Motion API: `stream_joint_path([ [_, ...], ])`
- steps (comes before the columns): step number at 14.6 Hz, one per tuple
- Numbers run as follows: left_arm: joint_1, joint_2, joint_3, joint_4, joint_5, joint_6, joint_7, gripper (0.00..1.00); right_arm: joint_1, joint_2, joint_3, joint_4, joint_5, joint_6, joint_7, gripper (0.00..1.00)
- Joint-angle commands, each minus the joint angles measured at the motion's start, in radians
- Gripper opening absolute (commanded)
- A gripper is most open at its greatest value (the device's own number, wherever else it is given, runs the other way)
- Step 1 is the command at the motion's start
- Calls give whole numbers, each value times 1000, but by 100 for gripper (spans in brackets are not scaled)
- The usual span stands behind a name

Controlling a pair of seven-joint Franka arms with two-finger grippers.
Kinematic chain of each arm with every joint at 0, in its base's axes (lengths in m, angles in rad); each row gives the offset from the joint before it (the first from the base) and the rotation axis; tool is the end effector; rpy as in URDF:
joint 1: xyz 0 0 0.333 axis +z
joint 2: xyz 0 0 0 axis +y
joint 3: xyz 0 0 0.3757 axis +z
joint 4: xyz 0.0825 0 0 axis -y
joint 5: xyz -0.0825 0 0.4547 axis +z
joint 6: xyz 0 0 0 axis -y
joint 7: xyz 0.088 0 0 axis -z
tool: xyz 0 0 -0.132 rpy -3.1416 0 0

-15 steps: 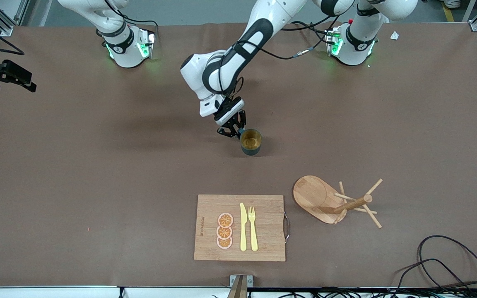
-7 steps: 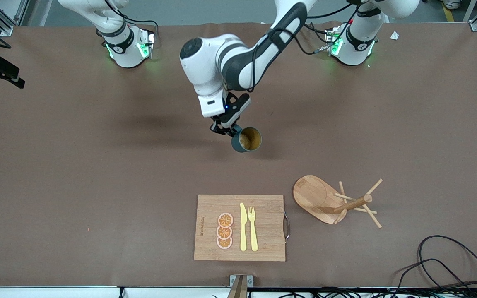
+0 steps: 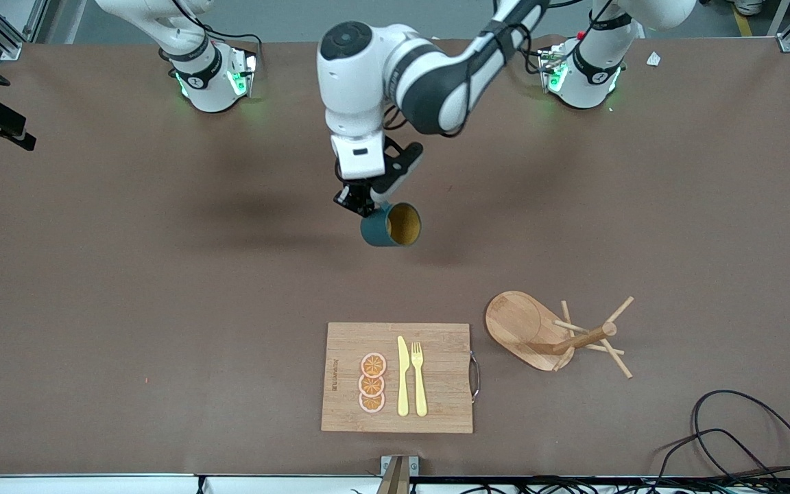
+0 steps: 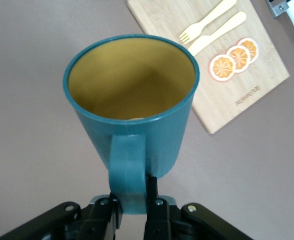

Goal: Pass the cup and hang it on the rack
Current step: 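Lift the mug with the left gripper toward the wooden rack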

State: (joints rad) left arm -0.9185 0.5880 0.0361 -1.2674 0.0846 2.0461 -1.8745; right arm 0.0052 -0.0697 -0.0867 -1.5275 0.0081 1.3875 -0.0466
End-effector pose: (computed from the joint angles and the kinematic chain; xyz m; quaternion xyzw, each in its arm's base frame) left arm 0.5382 -0.6554 0.4391 0.8836 0.4559 0.0662 0.0841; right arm 0.5752 -0.0480 0.7088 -0.9992 0.0166 0.0348 0.0093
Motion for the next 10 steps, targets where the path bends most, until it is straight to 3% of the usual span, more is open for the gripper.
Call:
stream_joint_path([
  [1, 81, -33, -5, -26, -138, 64, 122, 0, 7, 4, -1, 15, 4, -21, 4, 100],
  [5, 194, -57, -5, -26, -337, 78, 302, 0, 3, -31, -2, -65, 4, 25, 4, 100],
  [10, 326, -88, -4, -29, -638, 98, 546, 0, 3, -38, -2, -72, 4, 25, 4, 100],
])
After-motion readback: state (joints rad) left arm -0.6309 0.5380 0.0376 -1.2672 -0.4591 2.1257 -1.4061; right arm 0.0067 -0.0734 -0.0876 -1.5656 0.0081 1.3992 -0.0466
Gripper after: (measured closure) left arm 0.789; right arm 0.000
